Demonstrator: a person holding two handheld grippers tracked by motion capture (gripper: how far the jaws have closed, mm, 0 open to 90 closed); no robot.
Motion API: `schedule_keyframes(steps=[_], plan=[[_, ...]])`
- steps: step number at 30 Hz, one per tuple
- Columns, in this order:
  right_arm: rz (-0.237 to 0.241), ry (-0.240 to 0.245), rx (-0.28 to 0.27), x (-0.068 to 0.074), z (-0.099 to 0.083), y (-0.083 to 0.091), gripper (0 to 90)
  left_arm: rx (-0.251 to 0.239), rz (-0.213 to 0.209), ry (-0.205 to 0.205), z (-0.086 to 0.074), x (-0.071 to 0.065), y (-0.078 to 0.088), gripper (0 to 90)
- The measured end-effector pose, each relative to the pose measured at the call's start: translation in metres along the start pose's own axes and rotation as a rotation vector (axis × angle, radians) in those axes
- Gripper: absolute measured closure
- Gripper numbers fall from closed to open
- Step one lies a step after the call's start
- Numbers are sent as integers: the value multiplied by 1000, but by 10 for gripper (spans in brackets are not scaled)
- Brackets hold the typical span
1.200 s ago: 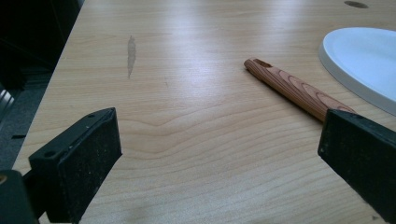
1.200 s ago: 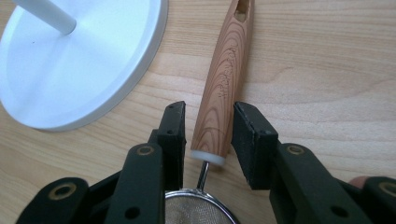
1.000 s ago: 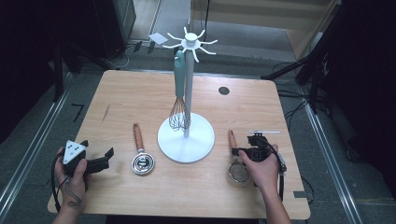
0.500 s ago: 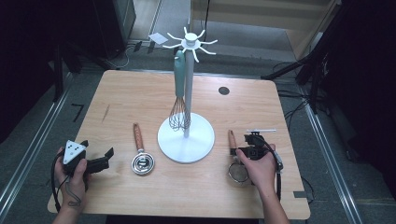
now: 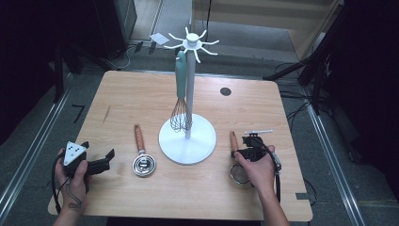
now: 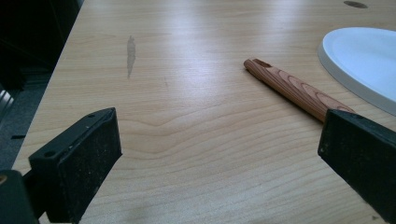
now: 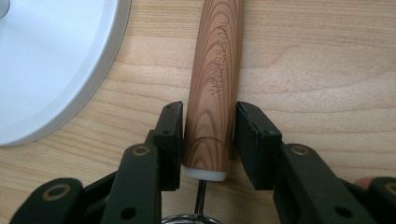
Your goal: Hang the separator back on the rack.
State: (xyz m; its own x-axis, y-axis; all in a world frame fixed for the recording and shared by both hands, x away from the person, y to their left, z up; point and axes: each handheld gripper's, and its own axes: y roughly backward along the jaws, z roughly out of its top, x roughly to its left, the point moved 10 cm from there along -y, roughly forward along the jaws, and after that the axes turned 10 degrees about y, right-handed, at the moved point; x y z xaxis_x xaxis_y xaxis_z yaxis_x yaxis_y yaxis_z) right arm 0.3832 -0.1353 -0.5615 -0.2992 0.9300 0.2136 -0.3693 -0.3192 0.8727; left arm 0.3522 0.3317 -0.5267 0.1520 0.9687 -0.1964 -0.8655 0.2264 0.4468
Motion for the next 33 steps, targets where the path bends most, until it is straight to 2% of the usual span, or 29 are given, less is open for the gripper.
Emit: schedule_keyframes(steps=[9, 19, 25, 33], plan=[[-40, 10, 22, 1, 1, -1, 679, -1, -2, 2, 0, 0, 0, 0], [-37, 42, 20, 2, 0, -1, 705, -1, -3, 2, 0, 0, 0, 0], [-48, 74, 2, 1, -2, 0, 707, -1, -3, 2, 0, 0, 0, 0], [-48, 89, -63, 2, 1, 5, 708, -1, -4, 3, 0, 0, 0, 0]])
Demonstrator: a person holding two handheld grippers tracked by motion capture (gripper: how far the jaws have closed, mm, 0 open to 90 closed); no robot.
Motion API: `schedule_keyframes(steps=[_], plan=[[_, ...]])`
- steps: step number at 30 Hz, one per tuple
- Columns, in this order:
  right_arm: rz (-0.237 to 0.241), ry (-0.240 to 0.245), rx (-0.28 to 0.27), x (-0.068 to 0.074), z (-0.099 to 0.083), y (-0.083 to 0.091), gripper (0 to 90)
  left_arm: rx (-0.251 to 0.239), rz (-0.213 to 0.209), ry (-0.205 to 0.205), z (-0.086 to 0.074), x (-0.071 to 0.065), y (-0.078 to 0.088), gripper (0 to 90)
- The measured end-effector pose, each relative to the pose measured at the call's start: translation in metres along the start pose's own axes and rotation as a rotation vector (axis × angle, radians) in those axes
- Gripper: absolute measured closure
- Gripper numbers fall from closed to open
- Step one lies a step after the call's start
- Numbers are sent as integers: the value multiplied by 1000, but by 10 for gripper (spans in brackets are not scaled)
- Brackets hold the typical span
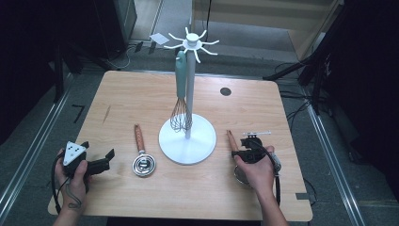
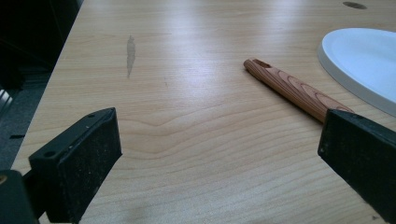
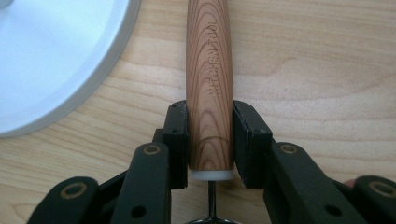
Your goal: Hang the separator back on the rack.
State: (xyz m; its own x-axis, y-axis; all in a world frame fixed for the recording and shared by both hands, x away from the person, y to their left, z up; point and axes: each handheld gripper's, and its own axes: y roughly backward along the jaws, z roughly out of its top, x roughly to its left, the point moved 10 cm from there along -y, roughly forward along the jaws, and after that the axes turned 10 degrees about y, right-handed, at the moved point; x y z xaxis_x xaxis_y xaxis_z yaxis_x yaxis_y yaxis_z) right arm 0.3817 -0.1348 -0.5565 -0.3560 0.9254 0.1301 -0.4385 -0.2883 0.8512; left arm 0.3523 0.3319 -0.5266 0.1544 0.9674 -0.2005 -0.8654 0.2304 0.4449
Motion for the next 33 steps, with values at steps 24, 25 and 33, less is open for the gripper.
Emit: schedule_keyframes(steps=[24, 25, 33], plan=[[32, 109, -418, 21, 37, 46, 707, 0, 1, 0, 0, 0, 0, 0], [33, 113, -430, 23, 38, 49, 707, 0, 1, -1, 0, 0, 0, 0], [38, 166, -556, 36, 49, 69, 707, 1, 2, -1, 0, 0, 0, 0]])
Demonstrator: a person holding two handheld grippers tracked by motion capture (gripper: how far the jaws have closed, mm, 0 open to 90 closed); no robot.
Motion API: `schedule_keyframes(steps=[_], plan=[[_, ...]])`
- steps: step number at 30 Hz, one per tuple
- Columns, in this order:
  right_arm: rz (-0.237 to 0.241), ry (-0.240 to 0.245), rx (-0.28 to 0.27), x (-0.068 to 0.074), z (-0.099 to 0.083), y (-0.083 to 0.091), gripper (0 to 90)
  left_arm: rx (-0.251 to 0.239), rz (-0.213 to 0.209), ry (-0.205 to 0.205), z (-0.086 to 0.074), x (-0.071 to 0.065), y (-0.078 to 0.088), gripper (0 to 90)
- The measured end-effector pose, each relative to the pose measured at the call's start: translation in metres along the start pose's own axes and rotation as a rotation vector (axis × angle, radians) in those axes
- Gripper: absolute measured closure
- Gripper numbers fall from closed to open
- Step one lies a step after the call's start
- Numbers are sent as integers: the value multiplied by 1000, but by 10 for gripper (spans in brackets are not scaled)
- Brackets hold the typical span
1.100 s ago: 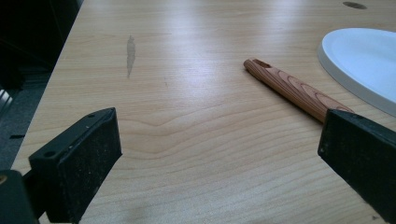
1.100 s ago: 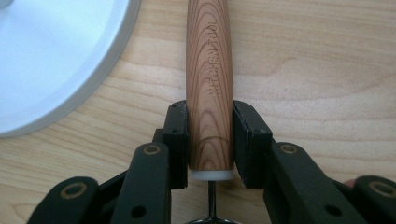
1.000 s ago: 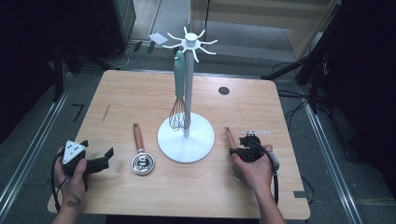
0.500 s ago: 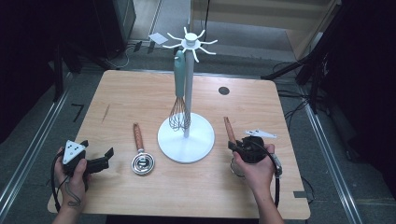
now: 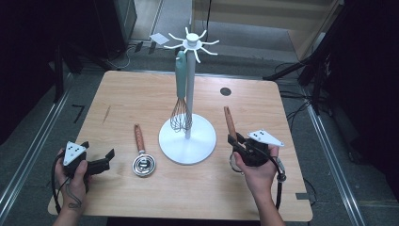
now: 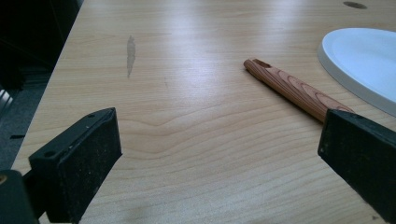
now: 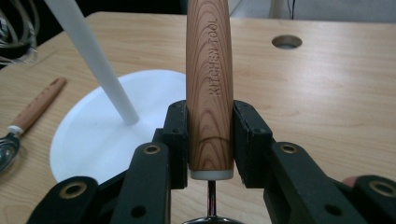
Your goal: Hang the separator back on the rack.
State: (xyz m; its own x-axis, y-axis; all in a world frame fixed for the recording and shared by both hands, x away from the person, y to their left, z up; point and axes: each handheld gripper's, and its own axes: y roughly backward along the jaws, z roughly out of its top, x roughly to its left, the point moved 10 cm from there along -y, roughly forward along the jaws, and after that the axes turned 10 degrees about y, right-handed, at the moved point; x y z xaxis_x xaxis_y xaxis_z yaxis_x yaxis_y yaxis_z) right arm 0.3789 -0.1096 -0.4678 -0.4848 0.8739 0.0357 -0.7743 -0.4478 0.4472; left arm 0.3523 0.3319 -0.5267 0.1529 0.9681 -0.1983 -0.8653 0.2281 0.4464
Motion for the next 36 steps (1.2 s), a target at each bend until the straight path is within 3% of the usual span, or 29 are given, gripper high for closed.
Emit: schedule_keyframes(steps=[19, 36], plan=[[25, 67, -156, 24, 36, 16, 706, -1, -2, 1, 0, 0, 0, 0], [50, 98, -235, 42, 63, 27, 706, 0, -1, 1, 0, 0, 0, 0]])
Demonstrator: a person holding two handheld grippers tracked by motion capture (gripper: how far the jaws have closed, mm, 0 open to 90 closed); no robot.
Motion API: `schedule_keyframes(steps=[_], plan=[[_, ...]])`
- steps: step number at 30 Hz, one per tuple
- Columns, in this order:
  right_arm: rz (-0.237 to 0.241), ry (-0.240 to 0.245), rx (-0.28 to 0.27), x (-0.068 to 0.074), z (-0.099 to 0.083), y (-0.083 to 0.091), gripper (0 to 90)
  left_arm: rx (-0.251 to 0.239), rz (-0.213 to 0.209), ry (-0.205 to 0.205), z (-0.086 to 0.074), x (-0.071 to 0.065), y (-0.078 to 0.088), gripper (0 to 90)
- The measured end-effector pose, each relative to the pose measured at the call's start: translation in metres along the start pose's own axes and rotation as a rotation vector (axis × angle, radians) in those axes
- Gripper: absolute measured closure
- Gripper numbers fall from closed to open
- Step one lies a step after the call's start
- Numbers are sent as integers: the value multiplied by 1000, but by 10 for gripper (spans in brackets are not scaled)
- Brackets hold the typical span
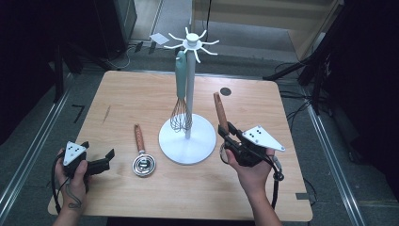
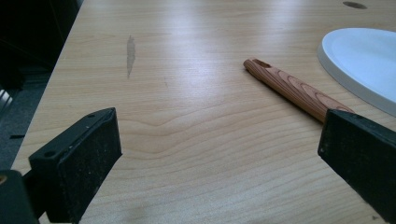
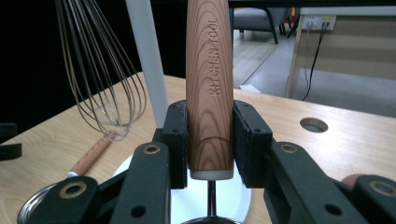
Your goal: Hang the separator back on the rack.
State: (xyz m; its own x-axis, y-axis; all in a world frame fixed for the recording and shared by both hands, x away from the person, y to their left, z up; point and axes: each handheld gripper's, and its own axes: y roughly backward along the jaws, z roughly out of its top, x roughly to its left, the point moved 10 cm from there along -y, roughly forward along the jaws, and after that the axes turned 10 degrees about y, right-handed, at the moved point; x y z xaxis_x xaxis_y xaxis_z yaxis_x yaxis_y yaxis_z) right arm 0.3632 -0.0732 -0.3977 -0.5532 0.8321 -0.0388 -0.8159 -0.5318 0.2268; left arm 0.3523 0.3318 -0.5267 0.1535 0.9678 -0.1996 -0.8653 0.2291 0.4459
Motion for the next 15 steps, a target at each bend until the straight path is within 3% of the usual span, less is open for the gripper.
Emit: schedule_keyframes(steps=[15], plan=[[-6, 38, -86, 12, 31, 4, 706, 1, -2, -1, 0, 0, 0, 0]])
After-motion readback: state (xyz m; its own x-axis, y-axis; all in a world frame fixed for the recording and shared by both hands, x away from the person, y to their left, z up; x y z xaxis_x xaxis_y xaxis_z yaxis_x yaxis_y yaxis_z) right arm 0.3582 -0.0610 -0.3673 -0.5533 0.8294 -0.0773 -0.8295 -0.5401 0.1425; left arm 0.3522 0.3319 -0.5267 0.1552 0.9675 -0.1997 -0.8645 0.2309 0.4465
